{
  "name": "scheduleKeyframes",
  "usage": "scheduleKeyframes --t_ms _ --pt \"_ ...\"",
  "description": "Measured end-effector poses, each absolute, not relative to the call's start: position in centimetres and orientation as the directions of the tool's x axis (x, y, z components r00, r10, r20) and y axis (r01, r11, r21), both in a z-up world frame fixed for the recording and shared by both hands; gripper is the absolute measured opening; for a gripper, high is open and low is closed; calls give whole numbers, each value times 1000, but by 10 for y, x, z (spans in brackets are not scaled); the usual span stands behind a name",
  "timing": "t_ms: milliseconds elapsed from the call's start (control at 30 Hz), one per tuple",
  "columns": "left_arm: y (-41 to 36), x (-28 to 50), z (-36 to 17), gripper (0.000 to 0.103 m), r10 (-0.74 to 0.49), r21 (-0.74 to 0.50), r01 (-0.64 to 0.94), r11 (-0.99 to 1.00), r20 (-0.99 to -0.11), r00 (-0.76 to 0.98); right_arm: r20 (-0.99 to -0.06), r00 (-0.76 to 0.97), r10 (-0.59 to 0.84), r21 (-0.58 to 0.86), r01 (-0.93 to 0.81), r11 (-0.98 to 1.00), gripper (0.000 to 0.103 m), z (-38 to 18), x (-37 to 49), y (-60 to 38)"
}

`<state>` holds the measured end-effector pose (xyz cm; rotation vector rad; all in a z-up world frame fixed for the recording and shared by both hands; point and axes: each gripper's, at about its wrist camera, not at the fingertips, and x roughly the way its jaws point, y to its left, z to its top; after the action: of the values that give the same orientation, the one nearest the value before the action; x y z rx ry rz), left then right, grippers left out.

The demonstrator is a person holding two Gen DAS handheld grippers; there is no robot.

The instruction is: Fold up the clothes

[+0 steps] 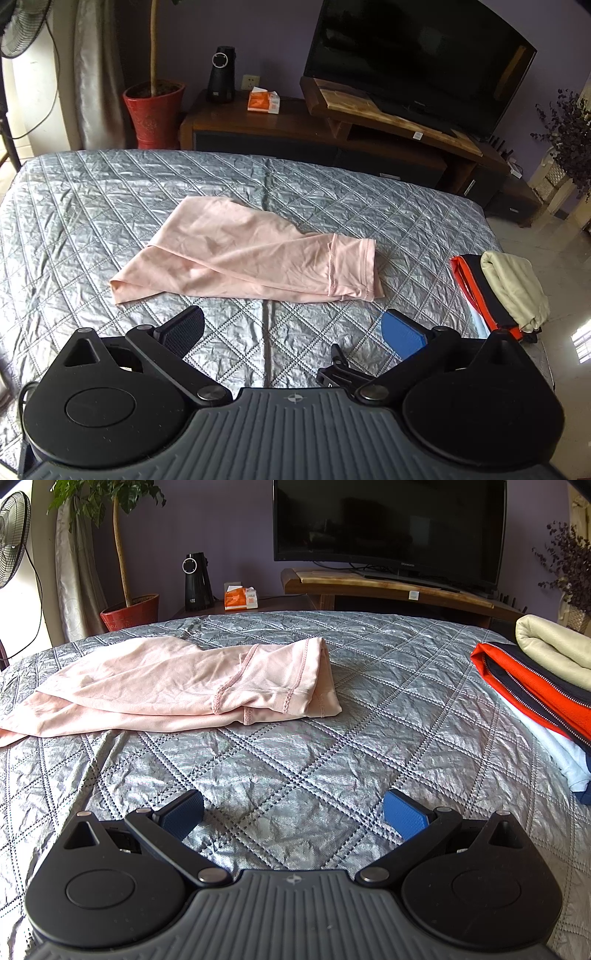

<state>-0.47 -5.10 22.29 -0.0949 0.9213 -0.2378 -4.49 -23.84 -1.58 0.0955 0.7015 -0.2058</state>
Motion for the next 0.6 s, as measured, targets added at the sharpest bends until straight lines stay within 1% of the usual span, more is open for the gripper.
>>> scheduleKeyframes --t_ms 600 --pt "-54 -5 220 103 -256 -191 172 966 -783 567 -649 745 -156 18 220 975 103 -16 -45 -238"
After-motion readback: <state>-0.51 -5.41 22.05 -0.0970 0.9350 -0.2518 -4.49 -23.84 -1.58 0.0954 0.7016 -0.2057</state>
